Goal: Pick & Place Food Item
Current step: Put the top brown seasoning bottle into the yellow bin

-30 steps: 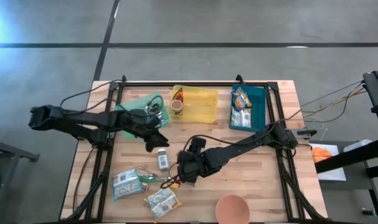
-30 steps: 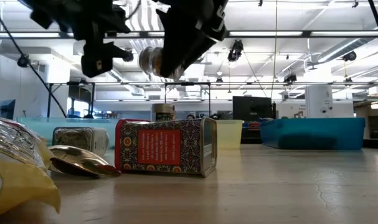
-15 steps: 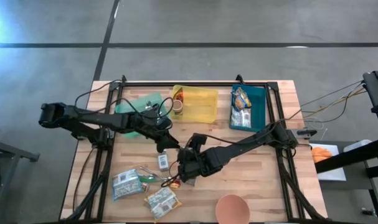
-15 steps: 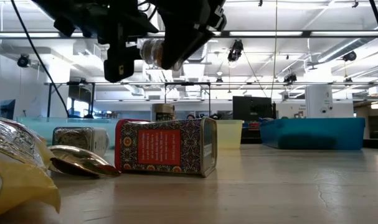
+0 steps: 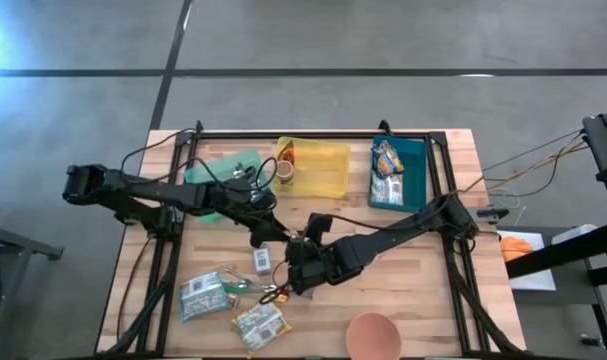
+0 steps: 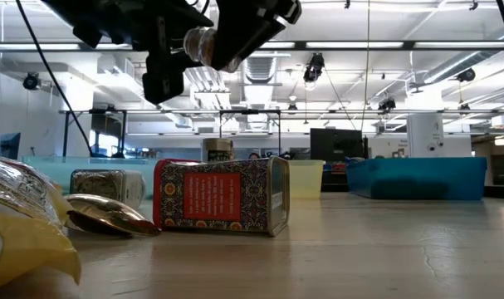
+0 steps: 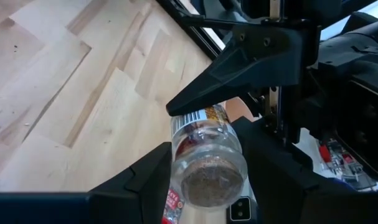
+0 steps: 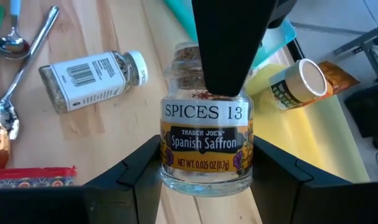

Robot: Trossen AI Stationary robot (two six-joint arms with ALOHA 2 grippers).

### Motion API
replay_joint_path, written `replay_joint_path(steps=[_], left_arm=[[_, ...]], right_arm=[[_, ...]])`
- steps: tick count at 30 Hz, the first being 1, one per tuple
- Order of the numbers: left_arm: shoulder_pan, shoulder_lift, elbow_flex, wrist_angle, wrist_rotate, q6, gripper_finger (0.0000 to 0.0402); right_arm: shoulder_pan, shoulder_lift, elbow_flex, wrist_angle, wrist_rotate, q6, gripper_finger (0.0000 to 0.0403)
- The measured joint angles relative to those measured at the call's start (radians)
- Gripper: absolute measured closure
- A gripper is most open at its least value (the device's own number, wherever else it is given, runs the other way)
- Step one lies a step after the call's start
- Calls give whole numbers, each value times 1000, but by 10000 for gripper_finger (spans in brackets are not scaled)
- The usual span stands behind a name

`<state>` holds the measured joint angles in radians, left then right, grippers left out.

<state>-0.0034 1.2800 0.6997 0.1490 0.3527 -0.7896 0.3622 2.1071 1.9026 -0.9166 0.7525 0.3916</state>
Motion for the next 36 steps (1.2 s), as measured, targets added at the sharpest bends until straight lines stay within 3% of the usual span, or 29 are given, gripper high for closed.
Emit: replay_joint_path(steps=[21,36], left_arm=[[-7,-2,0,41,-1,-19,201],[-9,-2,0,37,56,-31,201]], right_arm=[[0,-2,2,15,139,-3,216],[0,-3,26,29,119,-29,216]])
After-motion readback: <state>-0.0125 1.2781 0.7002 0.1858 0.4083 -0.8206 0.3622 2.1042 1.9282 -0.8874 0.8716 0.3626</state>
